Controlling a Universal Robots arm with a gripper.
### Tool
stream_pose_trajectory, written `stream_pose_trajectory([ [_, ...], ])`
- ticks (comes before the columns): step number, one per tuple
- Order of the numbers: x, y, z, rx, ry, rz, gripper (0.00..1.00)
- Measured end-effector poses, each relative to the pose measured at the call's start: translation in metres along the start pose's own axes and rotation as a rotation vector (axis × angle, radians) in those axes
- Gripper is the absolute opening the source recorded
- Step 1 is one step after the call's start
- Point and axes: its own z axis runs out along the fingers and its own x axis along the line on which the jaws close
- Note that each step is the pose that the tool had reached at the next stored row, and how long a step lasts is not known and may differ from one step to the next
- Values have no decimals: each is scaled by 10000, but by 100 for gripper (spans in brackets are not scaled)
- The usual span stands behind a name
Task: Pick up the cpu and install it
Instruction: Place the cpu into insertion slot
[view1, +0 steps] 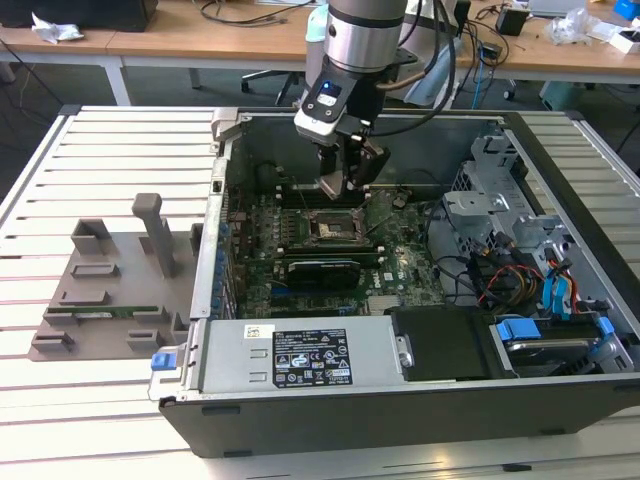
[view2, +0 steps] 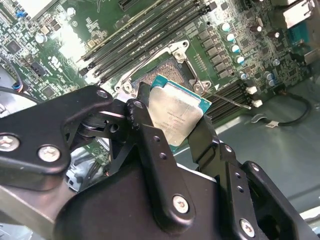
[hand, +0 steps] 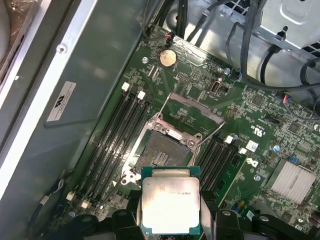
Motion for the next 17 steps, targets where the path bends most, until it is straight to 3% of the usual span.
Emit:
stream_pose_trajectory([
  [17,0,0,0,15,60,1223,55],
])
